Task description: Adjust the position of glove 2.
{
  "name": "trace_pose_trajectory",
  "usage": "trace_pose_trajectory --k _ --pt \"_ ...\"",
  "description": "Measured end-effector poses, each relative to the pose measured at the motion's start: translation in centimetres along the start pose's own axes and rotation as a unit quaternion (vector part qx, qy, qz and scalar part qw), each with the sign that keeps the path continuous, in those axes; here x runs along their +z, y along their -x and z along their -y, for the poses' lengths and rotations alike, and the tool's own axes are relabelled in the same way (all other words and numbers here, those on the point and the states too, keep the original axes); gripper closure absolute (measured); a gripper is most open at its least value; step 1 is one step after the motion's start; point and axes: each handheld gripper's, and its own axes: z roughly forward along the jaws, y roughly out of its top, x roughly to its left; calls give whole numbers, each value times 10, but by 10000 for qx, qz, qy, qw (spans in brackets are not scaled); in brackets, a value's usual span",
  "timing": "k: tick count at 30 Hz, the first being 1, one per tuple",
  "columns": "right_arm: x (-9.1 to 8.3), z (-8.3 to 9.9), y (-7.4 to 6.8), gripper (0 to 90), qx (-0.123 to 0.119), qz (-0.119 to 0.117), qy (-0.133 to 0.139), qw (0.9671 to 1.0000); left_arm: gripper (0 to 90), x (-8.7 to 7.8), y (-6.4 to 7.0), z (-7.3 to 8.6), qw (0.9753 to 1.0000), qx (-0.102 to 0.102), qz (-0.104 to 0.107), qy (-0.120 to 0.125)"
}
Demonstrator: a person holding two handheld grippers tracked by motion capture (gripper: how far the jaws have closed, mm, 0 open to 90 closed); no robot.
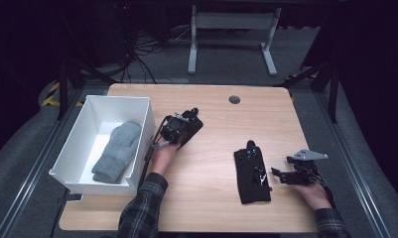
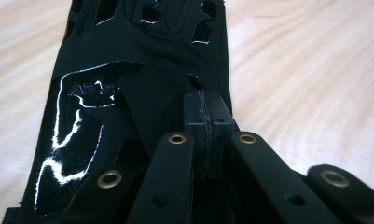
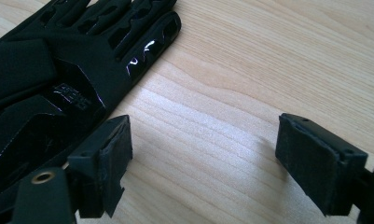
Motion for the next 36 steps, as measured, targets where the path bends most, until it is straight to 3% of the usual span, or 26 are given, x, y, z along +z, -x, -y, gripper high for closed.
trace_pose_trajectory --k 2,10,13,26,36 --pt "0 0 0 192 2 0 0 10000 900 -2 6 2 9998 153 65 -59" --pt "0 0 0 190 1 3 -1 10000 900 -8 28 12 9984 384 393 -130" --pt "0 0 0 190 2 6 -2 10000 900 -9 36 16 9970 455 611 -145" --pt "0 0 0 188 3 8 -6 10000 899 -11 78 24 9882 727 1308 -319" --pt "0 0 0 187 4 8 -6 10000 900 -8 105 24 9820 982 1568 -371"
